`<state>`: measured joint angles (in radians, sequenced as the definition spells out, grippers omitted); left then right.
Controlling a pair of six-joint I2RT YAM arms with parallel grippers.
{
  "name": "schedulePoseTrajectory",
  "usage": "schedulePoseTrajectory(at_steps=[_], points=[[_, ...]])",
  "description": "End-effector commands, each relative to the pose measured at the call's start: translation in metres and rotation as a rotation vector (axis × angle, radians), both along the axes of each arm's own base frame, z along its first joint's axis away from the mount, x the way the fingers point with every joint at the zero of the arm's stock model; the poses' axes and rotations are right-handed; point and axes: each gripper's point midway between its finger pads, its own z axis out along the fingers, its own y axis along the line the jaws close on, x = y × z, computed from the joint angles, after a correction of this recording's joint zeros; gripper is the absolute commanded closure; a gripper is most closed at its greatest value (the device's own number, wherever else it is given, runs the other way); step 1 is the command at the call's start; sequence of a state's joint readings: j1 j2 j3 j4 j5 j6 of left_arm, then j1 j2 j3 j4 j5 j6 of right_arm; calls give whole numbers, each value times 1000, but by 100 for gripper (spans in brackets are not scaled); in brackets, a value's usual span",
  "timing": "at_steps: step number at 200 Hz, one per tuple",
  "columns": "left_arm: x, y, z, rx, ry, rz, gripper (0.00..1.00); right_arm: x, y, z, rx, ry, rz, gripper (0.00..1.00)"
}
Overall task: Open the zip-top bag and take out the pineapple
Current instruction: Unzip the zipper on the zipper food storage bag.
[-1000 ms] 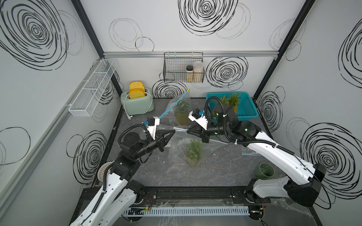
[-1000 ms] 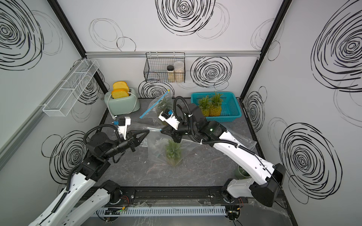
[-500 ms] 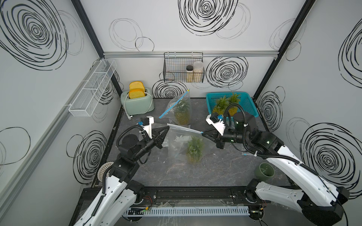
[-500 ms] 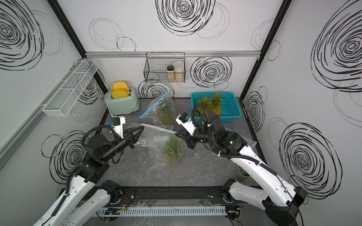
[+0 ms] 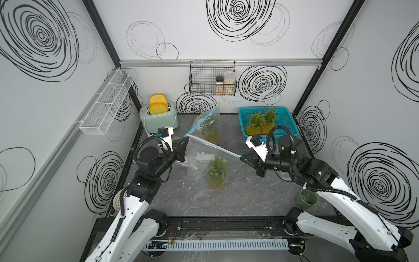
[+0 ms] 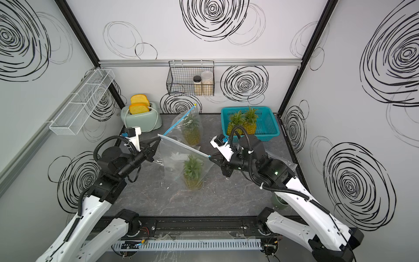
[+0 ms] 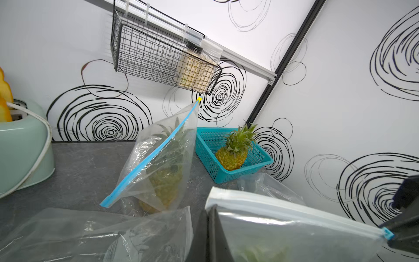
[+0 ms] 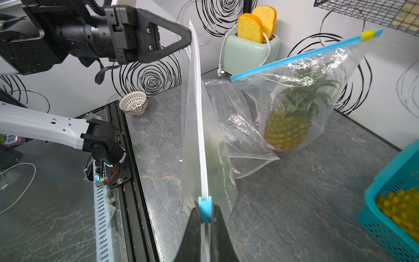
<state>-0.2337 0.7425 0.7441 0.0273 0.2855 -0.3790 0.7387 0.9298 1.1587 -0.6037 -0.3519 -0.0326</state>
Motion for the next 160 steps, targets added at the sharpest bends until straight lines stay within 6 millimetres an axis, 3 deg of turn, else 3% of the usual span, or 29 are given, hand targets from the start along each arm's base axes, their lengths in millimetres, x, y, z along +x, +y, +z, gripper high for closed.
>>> schedulePoseTrajectory(at_steps=[1,47,96,160], points=[[21,46,29,8,-97,236,100,-10,-17,-4,-12,22,-26,96],[27,42,11,-18,-72,209,100,-16,-4,-23,-2,81,46,95],[30,24,13,-51,-69,111,100,-38,15,-35,18,158,214,93],[57,3,25,-91,-76,21,100,-76,66,-37,70,207,410,96]])
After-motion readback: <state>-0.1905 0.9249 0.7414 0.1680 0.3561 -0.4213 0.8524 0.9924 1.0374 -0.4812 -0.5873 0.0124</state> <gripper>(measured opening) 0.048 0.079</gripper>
